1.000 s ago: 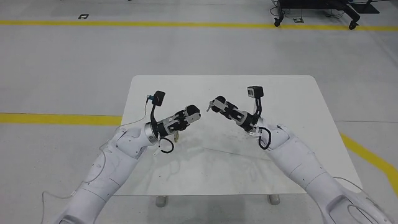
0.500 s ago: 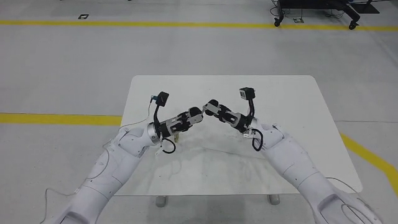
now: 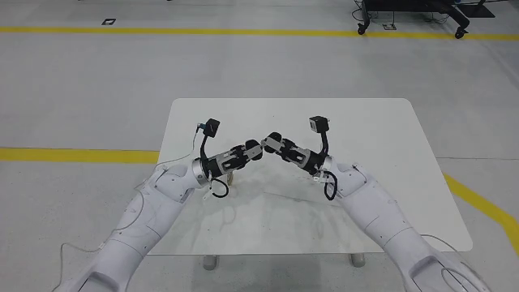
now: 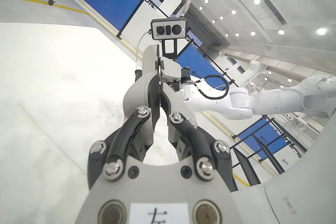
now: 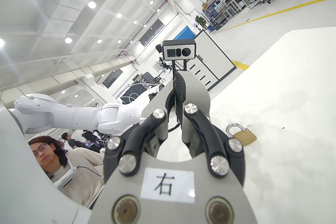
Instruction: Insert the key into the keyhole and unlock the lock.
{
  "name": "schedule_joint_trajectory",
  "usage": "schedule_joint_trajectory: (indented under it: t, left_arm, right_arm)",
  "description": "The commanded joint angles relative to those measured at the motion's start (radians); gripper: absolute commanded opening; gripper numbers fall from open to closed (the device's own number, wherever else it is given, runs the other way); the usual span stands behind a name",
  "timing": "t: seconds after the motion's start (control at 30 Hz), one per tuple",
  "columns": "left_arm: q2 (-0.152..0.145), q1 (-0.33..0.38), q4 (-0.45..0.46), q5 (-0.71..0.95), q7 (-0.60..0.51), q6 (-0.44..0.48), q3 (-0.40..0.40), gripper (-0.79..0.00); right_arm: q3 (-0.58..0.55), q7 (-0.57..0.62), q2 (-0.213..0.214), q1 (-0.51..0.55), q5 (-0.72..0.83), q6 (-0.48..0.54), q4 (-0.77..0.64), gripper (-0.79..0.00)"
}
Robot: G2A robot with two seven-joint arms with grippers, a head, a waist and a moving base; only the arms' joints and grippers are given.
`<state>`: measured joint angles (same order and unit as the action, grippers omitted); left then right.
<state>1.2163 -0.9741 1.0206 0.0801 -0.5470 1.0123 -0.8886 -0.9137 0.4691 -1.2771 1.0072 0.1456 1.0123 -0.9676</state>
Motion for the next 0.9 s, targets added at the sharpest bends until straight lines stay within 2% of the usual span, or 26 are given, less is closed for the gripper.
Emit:
schedule_joint_trajectory:
  t: [0.0, 0.3, 0.53, 0.57, 0.63, 0.7, 0.73, 0.77, 0.87]
  left_arm:
    - [0.002, 0.002, -0.006, -0.004, 0.001, 0.0, 0.0, -0.785]
    - [0.007, 0.004, -0.03, -0.017, 0.042, 0.0, -0.02, -0.785]
    - [0.009, 0.001, -0.031, -0.023, 0.049, 0.0, -0.027, -0.785]
    - [0.009, 0.0, -0.031, -0.023, 0.05, 0.0, -0.028, -0.785]
    - [0.01, 0.0, -0.031, -0.022, 0.048, 0.0, -0.029, -0.785]
    - [0.01, -0.001, -0.032, -0.02, 0.046, 0.0, -0.031, -0.785]
    - [0.01, -0.001, -0.032, -0.019, 0.044, 0.0, -0.031, -0.785]
    - [0.01, -0.001, -0.032, -0.019, 0.043, 0.0, -0.032, -0.785]
    - [0.01, -0.001, -0.032, -0.021, 0.039, 0.0, -0.035, -0.785]
  right_arm:
    - [-0.01, 0.003, -0.002, 0.004, -0.003, 0.0, -0.001, -0.785]
    - [-0.041, -0.006, -0.009, 0.013, -0.064, 0.0, -0.002, -0.785]
    - [-0.043, -0.061, -0.015, 0.019, -0.17, 0.0, -0.008, -0.785]
    - [-0.042, -0.068, -0.016, 0.02, -0.178, 0.0, -0.009, -0.696]
    - [-0.041, -0.08, -0.017, 0.021, -0.187, 0.0, -0.01, -0.431]
    - [-0.041, -0.087, -0.017, 0.021, -0.188, 0.0, -0.01, -0.394]
    - [-0.042, -0.09, -0.016, 0.021, -0.187, 0.0, -0.01, -0.259]
    - [-0.042, -0.091, -0.016, 0.022, -0.185, 0.0, -0.011, -0.018]
    - [-0.045, -0.095, -0.015, 0.024, -0.17, 0.0, -0.011, 0.0]
